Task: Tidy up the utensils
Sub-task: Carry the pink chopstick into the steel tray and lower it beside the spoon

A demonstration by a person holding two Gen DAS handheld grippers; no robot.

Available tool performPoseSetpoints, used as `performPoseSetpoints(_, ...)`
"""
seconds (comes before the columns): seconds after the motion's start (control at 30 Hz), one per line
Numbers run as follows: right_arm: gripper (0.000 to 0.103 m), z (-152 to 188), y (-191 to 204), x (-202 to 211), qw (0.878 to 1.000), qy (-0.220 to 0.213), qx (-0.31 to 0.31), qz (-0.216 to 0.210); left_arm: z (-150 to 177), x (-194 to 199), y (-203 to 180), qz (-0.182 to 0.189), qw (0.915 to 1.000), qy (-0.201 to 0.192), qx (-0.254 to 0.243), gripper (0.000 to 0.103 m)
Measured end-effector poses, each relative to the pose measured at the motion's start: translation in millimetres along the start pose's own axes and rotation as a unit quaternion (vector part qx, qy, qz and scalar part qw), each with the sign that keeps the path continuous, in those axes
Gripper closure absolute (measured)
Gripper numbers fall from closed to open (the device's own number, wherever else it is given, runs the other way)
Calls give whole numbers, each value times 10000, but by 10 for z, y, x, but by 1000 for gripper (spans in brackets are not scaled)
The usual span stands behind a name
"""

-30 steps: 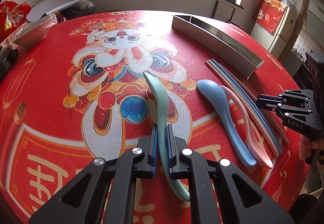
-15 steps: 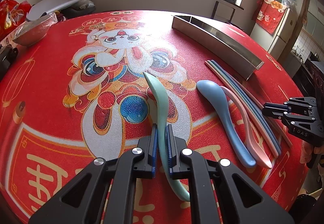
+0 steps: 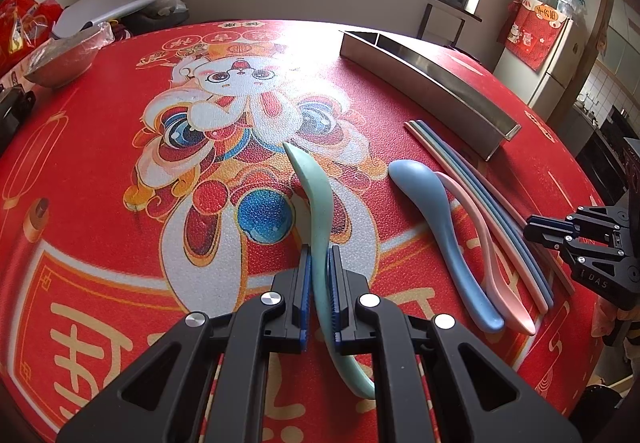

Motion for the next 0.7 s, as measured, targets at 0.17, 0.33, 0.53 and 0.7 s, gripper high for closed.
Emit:
performPoseSetpoints(0.17,96,6,-34,0,9997,-137,-78,-194,-1,-1,1,1,10000,1,1,94)
performPoseSetpoints(0.33,97,-31,-85,159,9983,-465,-170,-292,0,-3,-3,-1,10000,0,2,94)
performPoseSetpoints(0.53,97,-199,-250,379,9951,-873,-299,-364,-4,-2,4,11,10000,3,19,94)
performPoseSetpoints(0.7,97,-542,-545,409,9935,-1096,-291,-106,-4,-1,3,-8,10000,-2,9,94)
Point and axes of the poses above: each gripper's, at about its wrist camera, not at the fingertips, and x roughly against the way its jaws point, y to its left, z to its underside, the point moved 2 cm from there along -x, roughly the way its jaws point, and after that the axes turned 13 degrees about x, right-handed, at the moved point
